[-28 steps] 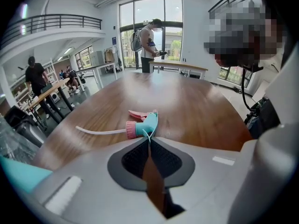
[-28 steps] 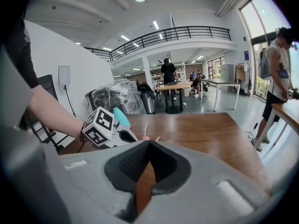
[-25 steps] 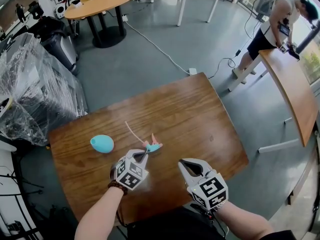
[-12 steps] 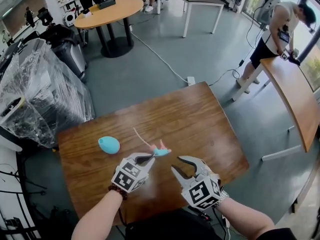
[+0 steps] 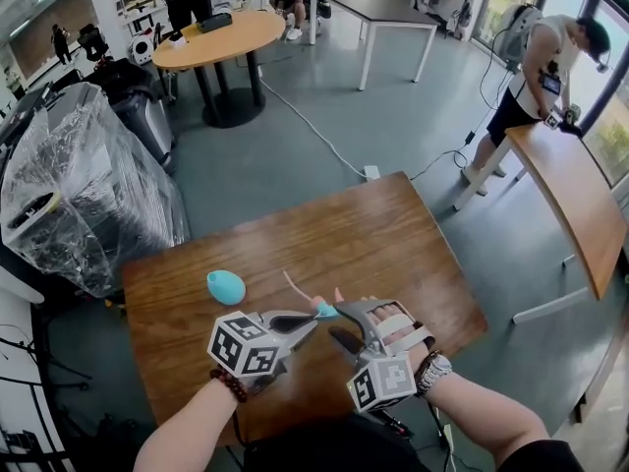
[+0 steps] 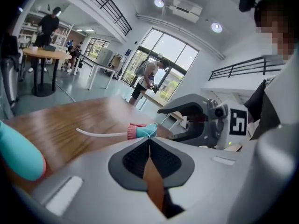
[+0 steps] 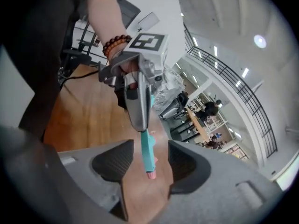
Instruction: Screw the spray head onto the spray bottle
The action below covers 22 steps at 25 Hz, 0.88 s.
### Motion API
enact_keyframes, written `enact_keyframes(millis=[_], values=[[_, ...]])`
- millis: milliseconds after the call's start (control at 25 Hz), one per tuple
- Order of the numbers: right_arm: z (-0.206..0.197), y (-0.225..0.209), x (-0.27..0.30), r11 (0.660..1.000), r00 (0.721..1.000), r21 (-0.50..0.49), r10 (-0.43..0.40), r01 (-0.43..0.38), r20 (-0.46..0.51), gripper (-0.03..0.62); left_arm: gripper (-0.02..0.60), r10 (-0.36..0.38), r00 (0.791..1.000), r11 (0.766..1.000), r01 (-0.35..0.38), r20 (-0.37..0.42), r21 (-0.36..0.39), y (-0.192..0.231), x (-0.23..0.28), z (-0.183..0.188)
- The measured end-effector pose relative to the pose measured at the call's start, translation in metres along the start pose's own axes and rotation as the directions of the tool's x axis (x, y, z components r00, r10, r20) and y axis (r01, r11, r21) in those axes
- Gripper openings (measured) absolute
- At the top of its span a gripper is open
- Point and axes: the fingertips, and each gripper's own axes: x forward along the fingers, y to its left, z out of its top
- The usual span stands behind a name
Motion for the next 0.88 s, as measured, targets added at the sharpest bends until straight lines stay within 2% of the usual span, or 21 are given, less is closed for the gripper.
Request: enact_keyframes(millis=[160, 320, 640, 880], values=[[0.012, 0.008, 0.005, 0.994, 0.999, -0.108, 0.007, -0.012, -0.044, 0.214, 0.024, -0.093, 0.996, 0.993, 0.094, 0.016, -0.071, -0.012, -0.015, 0.0], [0.02, 0.018, 0.011, 0.981, 0.997, -0.191, 0.014, -0.028, -0.076, 0.213, 0.024, -0.155, 0.988, 0.982, 0.157, 0.027, -0.101, -0.021, -0.029, -0.003], [0.034, 0.031, 0.025, 0.961, 0.992, -0.271, 0.023, -0.056, -0.124, 0.213, 0.025, -0.253, 0.967, 0.96, 0.255, 0.028, -0.114, -0.033, -0.047, -0.011], [0.044, 0.03, 0.023, 0.957, 0.987, -0.285, 0.015, -0.06, -0.157, 0.176, 0.025, -0.278, 0.96, 0.953, 0.28, 0.029, -0.114, -0.036, -0.055, -0.015]])
